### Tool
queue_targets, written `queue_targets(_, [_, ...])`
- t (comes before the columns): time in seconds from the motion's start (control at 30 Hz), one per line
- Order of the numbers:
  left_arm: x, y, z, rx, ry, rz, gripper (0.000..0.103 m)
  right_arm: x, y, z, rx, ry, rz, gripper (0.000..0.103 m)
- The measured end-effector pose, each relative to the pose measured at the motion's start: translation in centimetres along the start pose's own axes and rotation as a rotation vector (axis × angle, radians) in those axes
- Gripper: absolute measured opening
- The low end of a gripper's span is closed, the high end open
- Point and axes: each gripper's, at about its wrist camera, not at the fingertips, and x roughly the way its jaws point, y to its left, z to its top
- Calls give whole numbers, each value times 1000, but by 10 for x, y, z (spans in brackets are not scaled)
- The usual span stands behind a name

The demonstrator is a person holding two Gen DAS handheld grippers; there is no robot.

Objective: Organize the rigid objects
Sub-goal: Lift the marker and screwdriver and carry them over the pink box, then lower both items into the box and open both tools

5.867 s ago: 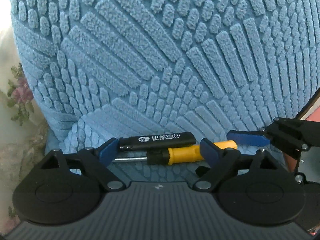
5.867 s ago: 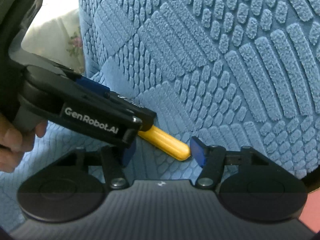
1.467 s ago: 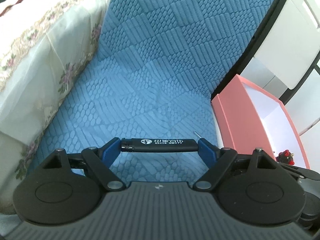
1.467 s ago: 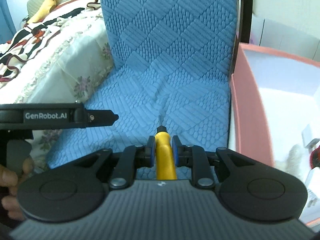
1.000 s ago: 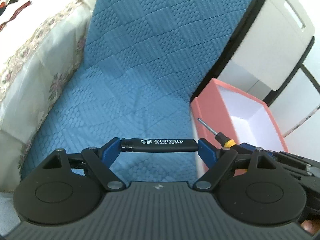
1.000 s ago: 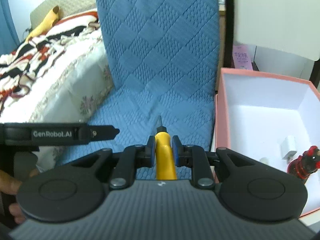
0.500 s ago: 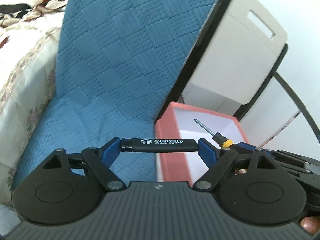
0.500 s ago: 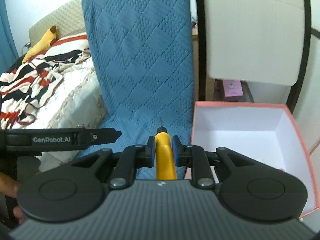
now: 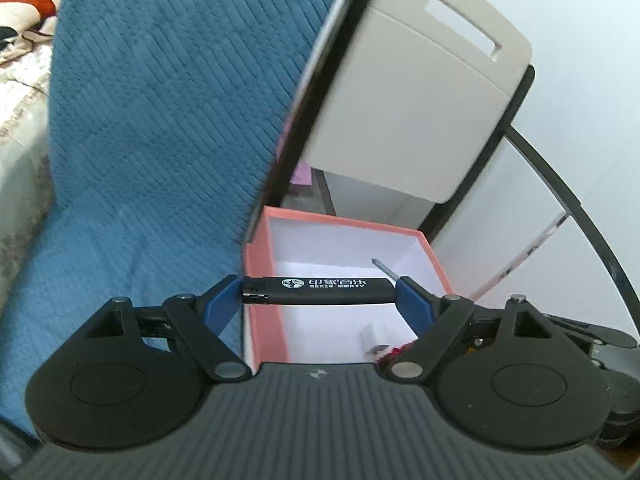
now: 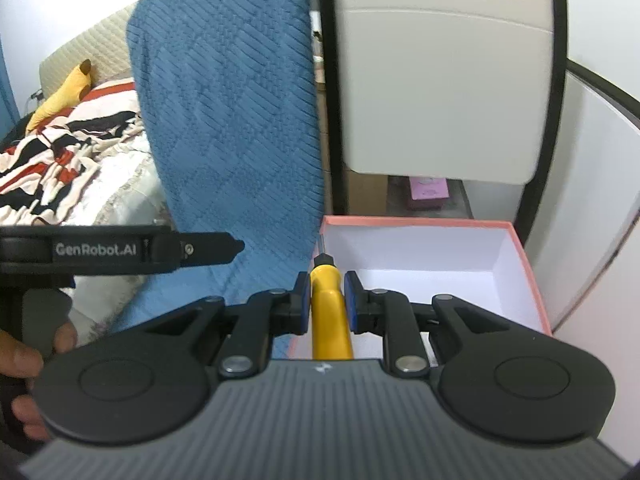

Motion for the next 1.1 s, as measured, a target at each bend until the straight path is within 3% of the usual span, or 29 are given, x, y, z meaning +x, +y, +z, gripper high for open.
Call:
queue_targets(0.63, [100, -30, -55, 49, 184, 40, 87, 53, -68, -73, 76, 208, -48, 21])
queue_targets(0.97, [109, -28, -57, 50, 225, 40, 87, 63, -81, -76, 120, 214, -52, 22])
queue_targets(1.1, [100, -28, -53, 46, 210, 51, 93, 57, -85, -68, 136, 193, -67, 24])
